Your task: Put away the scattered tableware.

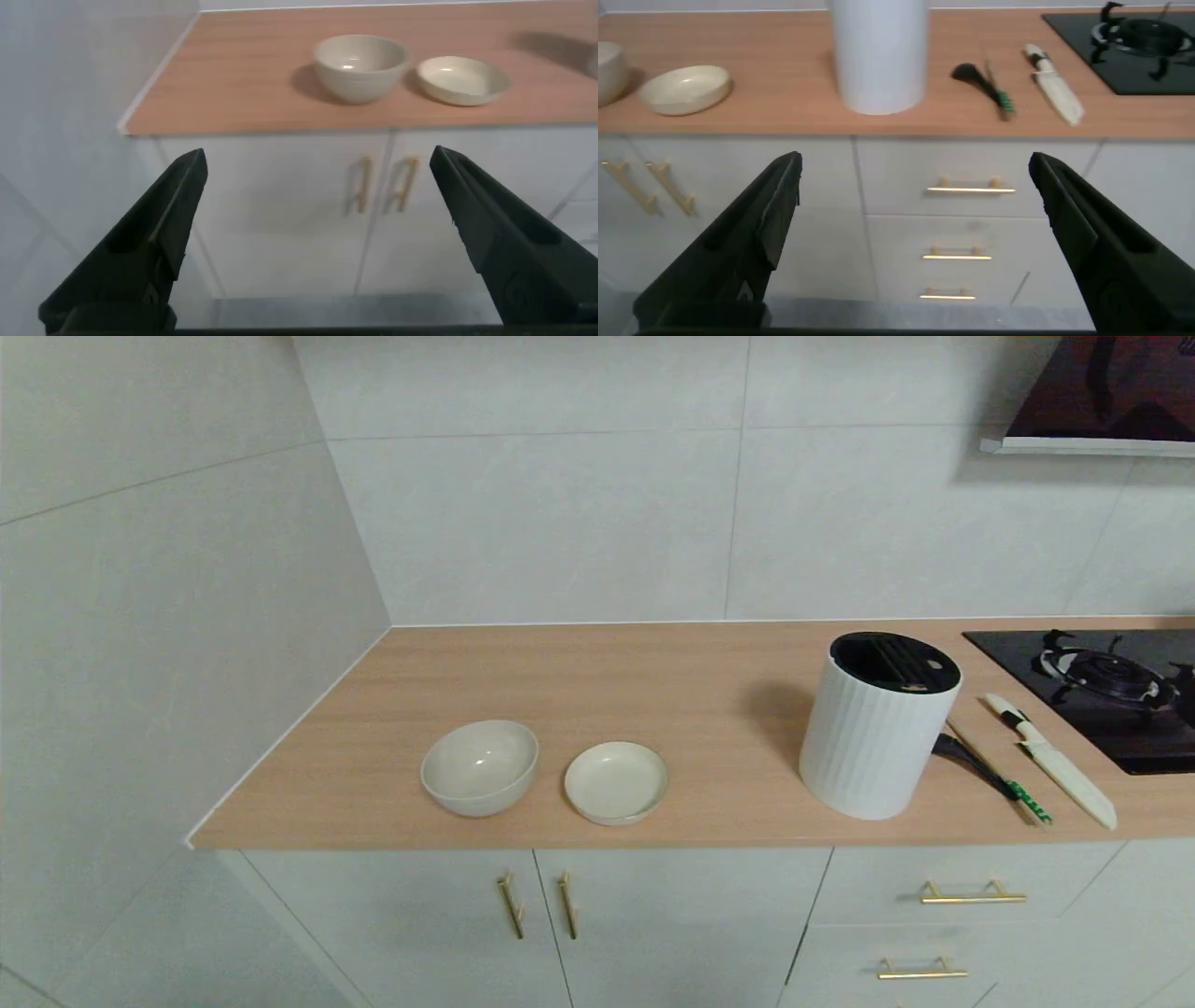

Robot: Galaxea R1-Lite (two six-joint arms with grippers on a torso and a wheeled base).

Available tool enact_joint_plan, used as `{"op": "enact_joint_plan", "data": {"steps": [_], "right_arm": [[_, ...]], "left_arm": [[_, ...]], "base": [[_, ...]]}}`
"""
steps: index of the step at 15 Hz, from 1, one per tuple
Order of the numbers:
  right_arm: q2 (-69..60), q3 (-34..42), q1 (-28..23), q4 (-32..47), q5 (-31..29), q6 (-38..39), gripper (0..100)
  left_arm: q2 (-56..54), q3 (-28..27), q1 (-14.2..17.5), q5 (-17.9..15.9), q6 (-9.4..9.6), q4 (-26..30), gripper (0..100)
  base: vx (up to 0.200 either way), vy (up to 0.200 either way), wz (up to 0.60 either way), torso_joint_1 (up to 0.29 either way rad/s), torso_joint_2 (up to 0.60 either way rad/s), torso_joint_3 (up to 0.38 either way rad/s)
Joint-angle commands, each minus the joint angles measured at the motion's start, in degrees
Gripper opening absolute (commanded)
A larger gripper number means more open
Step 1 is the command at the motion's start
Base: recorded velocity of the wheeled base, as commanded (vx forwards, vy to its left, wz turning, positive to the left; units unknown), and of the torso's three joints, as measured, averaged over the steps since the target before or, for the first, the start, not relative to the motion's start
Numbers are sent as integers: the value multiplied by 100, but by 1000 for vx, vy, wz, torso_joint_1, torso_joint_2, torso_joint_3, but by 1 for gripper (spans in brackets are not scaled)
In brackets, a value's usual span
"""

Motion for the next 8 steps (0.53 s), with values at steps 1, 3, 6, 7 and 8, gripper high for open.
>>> {"op": "enact_joint_plan", "data": {"steps": [1, 3, 6, 7, 8], "right_arm": [[-1, 1, 4, -1, 2, -5, 100], [-1, 1, 4, -1, 2, -5, 100], [-1, 1, 4, -1, 2, -5, 100], [-1, 1, 4, -1, 2, -5, 100], [-1, 1, 4, -1, 2, -5, 100]], "left_arm": [[9, 0, 1, 0, 1, 0, 100], [9, 0, 1, 0, 1, 0, 100], [9, 0, 1, 0, 1, 0, 100], [9, 0, 1, 0, 1, -9, 100], [9, 0, 1, 0, 1, 0, 100]], "base": [[0, 200, 0, 2, 7, 7], [0, 200, 0, 2, 2, 9], [0, 200, 0, 6, 4, -2], [0, 200, 0, -2, -2, 2], [0, 200, 0, 2, 2, 2]]}}
